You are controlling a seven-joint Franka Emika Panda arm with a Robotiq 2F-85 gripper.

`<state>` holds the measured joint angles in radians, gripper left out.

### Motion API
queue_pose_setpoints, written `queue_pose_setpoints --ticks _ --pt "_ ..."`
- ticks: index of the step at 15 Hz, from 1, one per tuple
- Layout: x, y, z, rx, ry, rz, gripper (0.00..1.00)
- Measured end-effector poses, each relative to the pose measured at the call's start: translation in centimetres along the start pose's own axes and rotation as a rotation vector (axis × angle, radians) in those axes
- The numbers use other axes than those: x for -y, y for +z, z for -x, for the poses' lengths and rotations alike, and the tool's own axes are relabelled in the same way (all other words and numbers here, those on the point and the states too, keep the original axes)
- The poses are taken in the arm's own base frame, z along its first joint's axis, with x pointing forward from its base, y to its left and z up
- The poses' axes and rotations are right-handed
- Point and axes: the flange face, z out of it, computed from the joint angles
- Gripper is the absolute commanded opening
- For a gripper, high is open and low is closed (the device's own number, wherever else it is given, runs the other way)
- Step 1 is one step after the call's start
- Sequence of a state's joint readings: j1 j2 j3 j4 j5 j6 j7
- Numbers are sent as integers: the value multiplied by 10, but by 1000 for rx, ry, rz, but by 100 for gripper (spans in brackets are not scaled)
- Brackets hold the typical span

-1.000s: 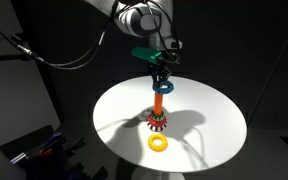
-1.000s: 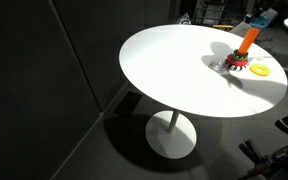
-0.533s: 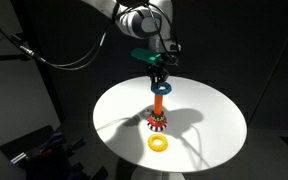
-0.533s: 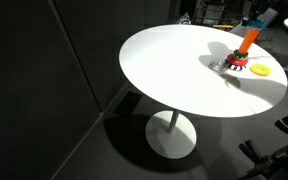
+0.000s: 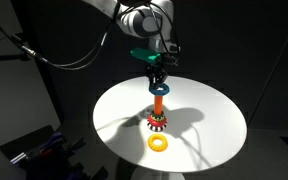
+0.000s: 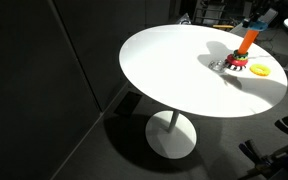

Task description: Put the blue ring around the orange rod

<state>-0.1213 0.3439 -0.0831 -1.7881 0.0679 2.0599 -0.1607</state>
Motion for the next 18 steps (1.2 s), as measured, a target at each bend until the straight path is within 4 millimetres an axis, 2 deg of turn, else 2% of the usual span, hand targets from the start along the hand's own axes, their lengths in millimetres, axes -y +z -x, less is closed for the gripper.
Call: queue_pose_setpoints --ticks 12,18 --pt "-5 -1 1 21 8 25 11" --pt "-8 6 1 36 3 47 11"
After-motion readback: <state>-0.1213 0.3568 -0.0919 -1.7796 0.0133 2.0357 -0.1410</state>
